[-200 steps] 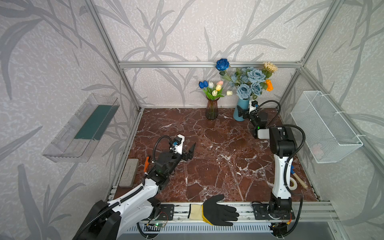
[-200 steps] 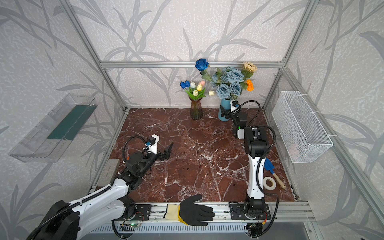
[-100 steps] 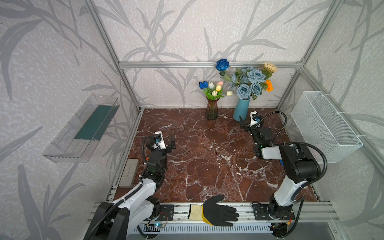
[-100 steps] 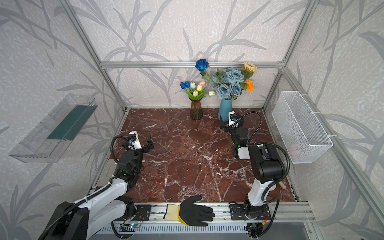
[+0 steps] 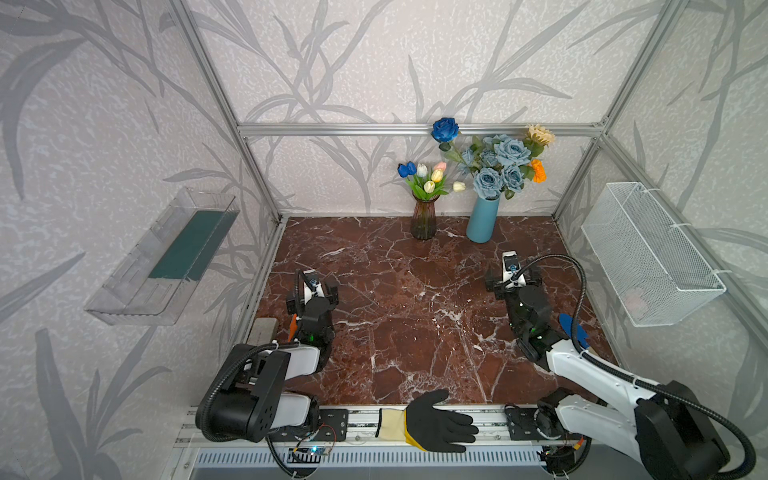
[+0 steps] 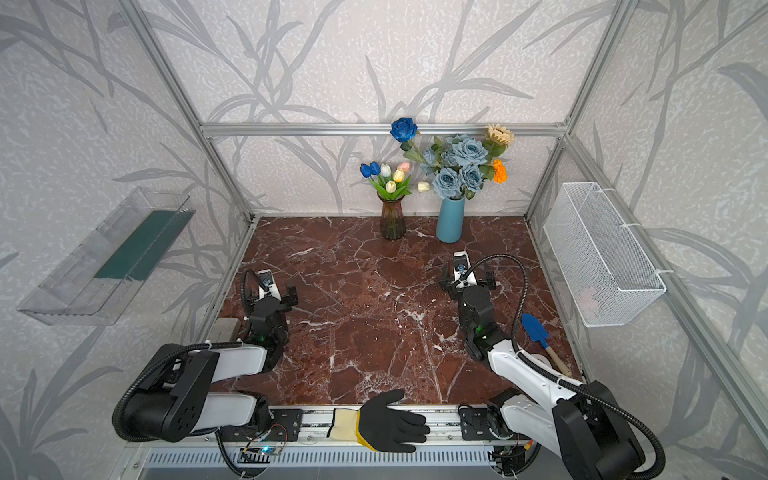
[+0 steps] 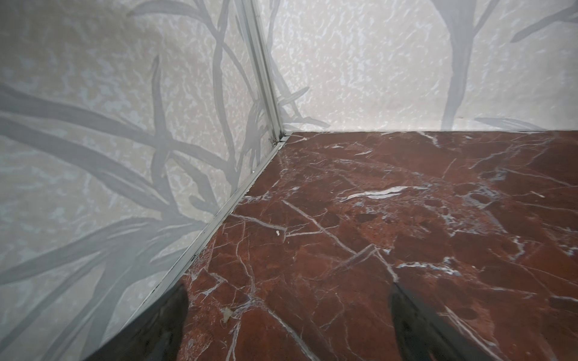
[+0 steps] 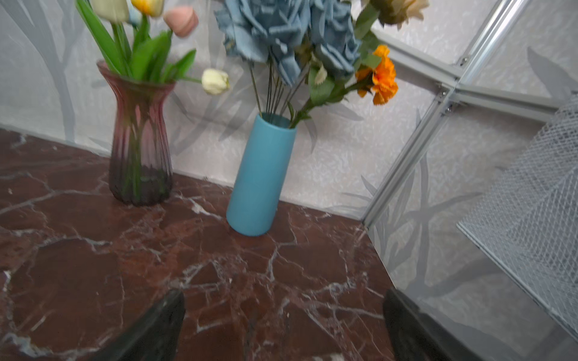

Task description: Arrange the flowers into the vase

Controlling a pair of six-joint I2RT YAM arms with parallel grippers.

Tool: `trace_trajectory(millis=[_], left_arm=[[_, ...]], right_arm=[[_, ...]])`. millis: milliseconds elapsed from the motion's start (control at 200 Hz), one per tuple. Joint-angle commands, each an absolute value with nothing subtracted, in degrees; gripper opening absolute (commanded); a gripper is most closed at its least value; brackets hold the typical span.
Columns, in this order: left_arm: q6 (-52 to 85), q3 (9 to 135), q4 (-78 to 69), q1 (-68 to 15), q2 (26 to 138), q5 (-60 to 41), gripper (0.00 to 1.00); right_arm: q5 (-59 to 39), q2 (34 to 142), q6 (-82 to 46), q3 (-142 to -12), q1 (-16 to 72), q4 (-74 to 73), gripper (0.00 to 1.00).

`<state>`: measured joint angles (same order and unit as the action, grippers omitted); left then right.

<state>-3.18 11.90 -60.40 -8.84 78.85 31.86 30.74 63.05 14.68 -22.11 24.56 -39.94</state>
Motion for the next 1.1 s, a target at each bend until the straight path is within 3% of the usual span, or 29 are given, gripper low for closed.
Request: trace_trajectory(millis=[0, 120, 285, 330, 395, 545, 660, 825, 955, 1095], left_arm=[[0.2, 11.6, -67.9, -6.4, 82.4, 27.0, 1.0], [2.5, 10.2, -78.6, -2.8, 91.6, 20.7, 1.0], [0.9, 10.5, -77.7, -2.5, 91.6, 15.1, 1.0], [0.0, 11.2, -79.6, -2.5, 93.4, 14.9, 1.0], [0.7, 12.8, -73.4, -2.4, 91.5, 15.4, 1.0], [2.3, 21.5, -53.8, -0.4, 89.5, 11.9, 1.0], [2.4, 21.6, -54.4, 0.1, 89.8, 11.9, 1.0], [2.5, 21.5, -54.3, 0.0, 89.7, 11.9, 1.0], [2.4, 21.5, -54.5, 0.0, 89.8, 12.0, 1.0], [2.4, 21.5, -54.5, 0.0, 89.8, 12.1, 0.99]], right_arm=[[33.5, 66.5, 14.1, -17.2, 20.8, -38.4, 0.99], [29.0, 73.4, 10.2, -15.7, 17.4, -46.3, 0.99], [28.8, 85.7, 21.9, -13.4, 19.2, -69.8, 0.99], [32.5, 88.7, 23.4, -13.3, 19.6, -75.6, 0.99], [34.0, 88.6, 23.1, -13.8, 19.9, -74.5, 0.99], [25.6, 85.4, 22.7, -10.2, 19.3, -74.5, 1.0], [26.0, 83.2, 20.2, -10.4, 19.4, -72.1, 0.99], [19.0, 81.4, 11.6, -15.3, 17.2, -58.6, 0.99], [18.5, 91.7, 11.8, -12.9, 15.5, -75.9, 0.99], [10.7, 94.5, 8.7, -11.9, 11.5, -79.0, 0.99]])
